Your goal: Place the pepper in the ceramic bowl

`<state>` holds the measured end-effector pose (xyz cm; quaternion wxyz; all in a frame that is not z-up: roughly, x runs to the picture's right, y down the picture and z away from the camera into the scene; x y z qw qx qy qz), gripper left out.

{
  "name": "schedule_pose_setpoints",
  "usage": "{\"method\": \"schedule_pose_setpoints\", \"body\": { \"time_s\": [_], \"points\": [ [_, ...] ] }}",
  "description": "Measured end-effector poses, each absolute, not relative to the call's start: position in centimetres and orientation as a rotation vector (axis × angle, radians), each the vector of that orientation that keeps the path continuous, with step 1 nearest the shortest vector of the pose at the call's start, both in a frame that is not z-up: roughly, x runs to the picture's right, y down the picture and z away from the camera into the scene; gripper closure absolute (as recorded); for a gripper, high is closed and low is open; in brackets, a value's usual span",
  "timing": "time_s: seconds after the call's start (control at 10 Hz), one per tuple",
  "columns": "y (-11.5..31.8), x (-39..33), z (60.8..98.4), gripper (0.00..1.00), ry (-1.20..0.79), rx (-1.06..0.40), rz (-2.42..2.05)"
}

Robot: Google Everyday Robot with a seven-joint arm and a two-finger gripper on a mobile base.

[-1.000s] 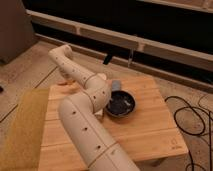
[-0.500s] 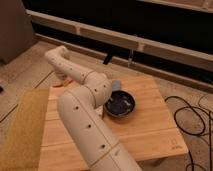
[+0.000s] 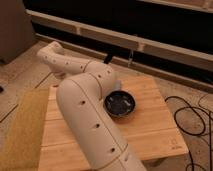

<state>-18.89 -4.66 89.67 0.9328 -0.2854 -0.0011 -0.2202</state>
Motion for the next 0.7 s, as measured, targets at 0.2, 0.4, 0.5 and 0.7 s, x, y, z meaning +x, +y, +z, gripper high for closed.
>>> {"method": "schedule_pose_setpoints", "body": {
  "time_s": [0.2, 0.4, 0.5, 0.7],
  "points": [
    [-3.7, -14.7, 87.8, 1.0, 0.088, -0.644, -0.334],
    [-1.6, -11.5, 86.0, 1.0, 0.152, -0.706, -0.225],
    [-0.8, -10.2, 85.3, 1.0, 0.176, -0.726, -0.181],
    [1.4, -7.2, 83.9, 1.0, 0.224, -0.772, -0.1]
  ]
}}
